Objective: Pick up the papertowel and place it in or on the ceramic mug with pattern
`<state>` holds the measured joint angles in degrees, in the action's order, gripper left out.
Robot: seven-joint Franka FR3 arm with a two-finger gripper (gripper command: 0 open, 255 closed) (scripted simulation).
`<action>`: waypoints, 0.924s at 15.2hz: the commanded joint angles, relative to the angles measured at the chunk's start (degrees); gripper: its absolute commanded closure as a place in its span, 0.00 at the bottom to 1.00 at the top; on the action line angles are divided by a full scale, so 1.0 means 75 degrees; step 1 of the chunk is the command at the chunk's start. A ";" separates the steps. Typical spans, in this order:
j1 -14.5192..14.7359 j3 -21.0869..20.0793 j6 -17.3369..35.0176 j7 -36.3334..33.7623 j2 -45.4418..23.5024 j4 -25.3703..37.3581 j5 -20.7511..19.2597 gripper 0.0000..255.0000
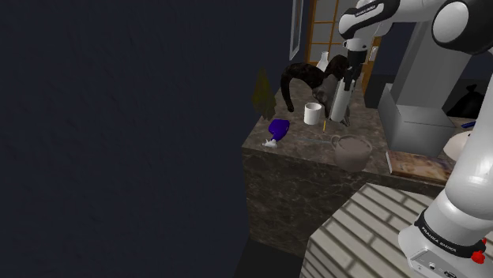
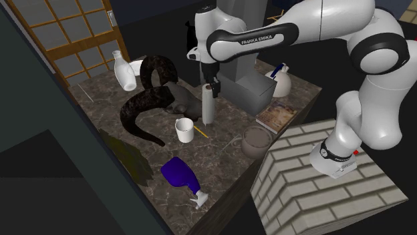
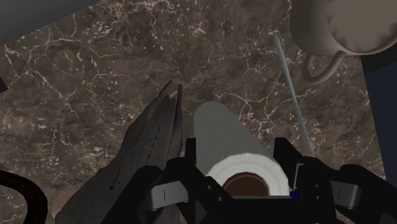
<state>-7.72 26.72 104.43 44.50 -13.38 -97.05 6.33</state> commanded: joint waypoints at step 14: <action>-0.0063 0.0049 -0.1513 -0.0054 0.0083 0.1440 -0.0061 1.00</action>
<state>-8.15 27.05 93.80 44.09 -12.84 -86.87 5.92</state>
